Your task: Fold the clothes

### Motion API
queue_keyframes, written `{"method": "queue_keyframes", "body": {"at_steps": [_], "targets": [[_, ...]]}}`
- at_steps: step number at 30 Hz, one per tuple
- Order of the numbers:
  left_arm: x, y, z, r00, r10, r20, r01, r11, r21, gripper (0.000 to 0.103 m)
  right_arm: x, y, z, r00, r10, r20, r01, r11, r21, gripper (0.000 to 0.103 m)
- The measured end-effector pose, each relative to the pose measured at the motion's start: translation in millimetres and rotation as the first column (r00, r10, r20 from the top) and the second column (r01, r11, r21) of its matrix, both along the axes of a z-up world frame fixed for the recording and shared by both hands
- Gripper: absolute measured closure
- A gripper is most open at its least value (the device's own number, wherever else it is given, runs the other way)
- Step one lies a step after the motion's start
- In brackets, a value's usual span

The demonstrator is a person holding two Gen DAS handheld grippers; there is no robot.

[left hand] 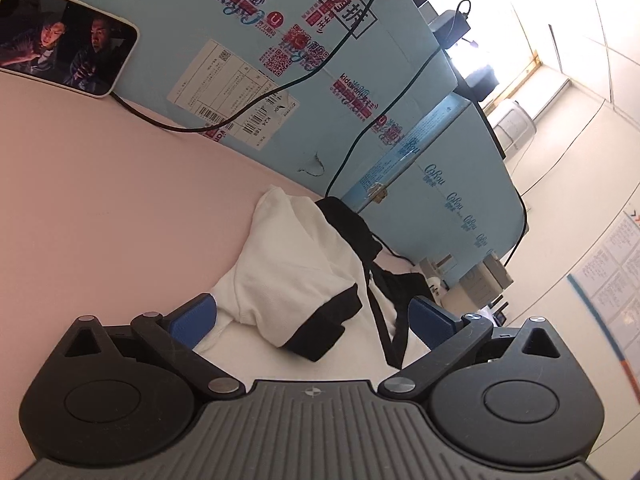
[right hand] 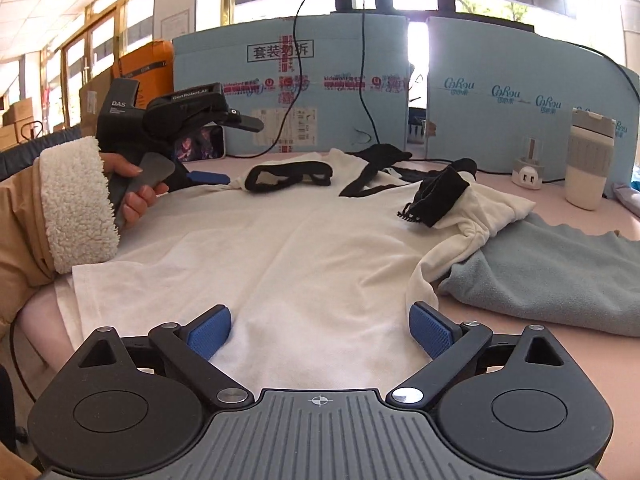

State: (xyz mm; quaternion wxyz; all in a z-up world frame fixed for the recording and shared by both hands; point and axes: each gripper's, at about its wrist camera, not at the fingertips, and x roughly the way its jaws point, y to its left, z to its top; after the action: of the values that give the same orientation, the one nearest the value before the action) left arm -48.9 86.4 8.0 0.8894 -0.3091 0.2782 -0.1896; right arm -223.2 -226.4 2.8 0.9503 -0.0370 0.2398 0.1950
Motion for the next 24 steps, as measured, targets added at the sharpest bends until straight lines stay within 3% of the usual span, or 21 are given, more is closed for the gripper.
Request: {"method": "queue_keyframes", "body": {"at_steps": [5, 16, 24], "targets": [[-37.6, 9.6, 1.6, 1.000, 0.012, -0.007, -0.012, 0.999, -0.032, 0.000, -0.6, -2.9, -2.2, 1.000, 0.014, 0.014, -0.014, 1.000, 0.016, 0.004], [-118.7, 25.2, 11.3, 0.998, -0.066, -0.002, 0.066, 0.989, 0.130, 0.000, -4.6, -7.7, -5.3, 0.998, 0.042, 0.038, -0.043, 0.999, 0.029, 0.003], [-162.0, 39.7, 12.9, 0.999, -0.037, 0.001, 0.036, 0.983, 0.179, 0.000, -8.1, -14.9, -0.1, 0.996, 0.084, 0.016, -0.084, 0.996, 0.030, 0.003]]}}
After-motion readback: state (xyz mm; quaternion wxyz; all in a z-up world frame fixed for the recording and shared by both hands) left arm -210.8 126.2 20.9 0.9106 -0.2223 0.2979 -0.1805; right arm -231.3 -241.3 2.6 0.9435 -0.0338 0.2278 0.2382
